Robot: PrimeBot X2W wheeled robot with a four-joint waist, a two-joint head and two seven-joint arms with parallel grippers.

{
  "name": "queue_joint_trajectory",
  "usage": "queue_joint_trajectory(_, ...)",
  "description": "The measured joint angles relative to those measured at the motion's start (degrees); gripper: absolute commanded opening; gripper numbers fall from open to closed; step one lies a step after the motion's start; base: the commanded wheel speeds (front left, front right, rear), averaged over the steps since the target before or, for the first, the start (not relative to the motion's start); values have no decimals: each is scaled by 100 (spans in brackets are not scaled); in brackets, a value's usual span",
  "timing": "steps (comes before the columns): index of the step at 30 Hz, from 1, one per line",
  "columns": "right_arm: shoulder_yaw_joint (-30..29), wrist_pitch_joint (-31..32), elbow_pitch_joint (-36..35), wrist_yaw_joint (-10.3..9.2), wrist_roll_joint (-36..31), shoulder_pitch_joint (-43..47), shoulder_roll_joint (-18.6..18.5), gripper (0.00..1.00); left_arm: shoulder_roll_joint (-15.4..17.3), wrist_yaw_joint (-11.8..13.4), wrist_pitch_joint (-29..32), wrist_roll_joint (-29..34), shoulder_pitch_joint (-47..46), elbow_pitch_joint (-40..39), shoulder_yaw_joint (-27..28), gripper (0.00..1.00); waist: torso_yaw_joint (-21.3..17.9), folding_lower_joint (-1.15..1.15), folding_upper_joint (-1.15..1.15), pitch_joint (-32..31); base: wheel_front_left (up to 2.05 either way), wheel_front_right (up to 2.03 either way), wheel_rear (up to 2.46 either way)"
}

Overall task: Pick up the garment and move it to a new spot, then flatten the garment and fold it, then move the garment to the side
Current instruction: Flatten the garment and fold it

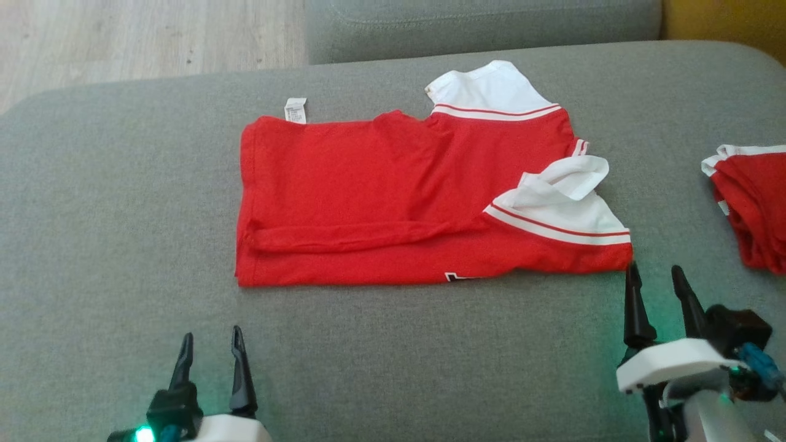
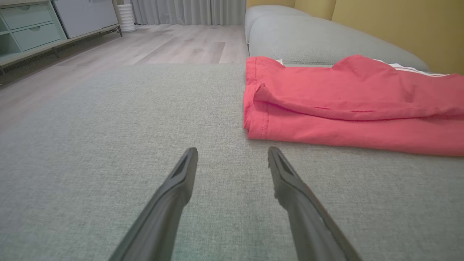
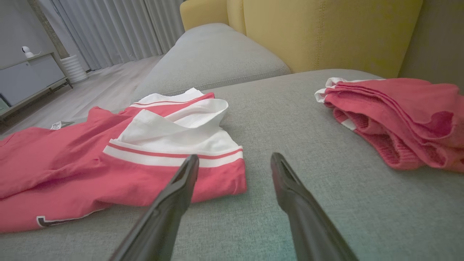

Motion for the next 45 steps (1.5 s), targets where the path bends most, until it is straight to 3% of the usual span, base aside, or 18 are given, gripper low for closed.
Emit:
queue_joint_trajectory(11,79,0,258,0,-33,-305,4,100,10,-40,0,-42,-52,-94,-177,100,10,1,0,168,0,0,0)
queue_joint_trajectory(17,-226,0,999,0,-311,-1173,2,100,10,-133,0,-85,-462,-68,-397,100,77,2,0,487,0,0,0)
queue_joint_trajectory(23,-449,-46,1954,0,-631,-1471,0,100,12,-141,0,-182,-772,70,-513,100,190,2,0,778,0,0,0)
queue_joint_trajectory(24,-443,-79,2062,0,-631,-1558,-4,96,12,-142,0,-183,-818,78,-516,100,199,2,0,824,0,0,0)
queue_joint_trajectory(25,-427,-91,2163,0,-622,-1673,-19,21,12,-160,0,-183,-869,88,-521,100,206,2,0,863,0,0,0)
queue_joint_trajectory(26,-403,-92,2250,0,-598,-1795,-35,0,11,-187,0,-193,-926,109,-524,100,209,2,0,895,0,0,0)
queue_joint_trajectory(36,-9,-90,2152,0,-293,-1994,-31,0,7,-438,0,-632,-1367,344,-486,100,69,2,0,1059,0,0,0)
queue_joint_trajectory(44,308,-74,1889,0,-76,-1975,-32,0,-1,-335,-21,-767,-1762,1193,-344,100,-81,2,0,1198,0,0,0)
queue_joint_trajectory(45,332,-74,1864,0,-49,-1975,-32,0,-1,-346,-54,-795,-1812,1288,-347,44,-98,2,0,1209,0,0,0)
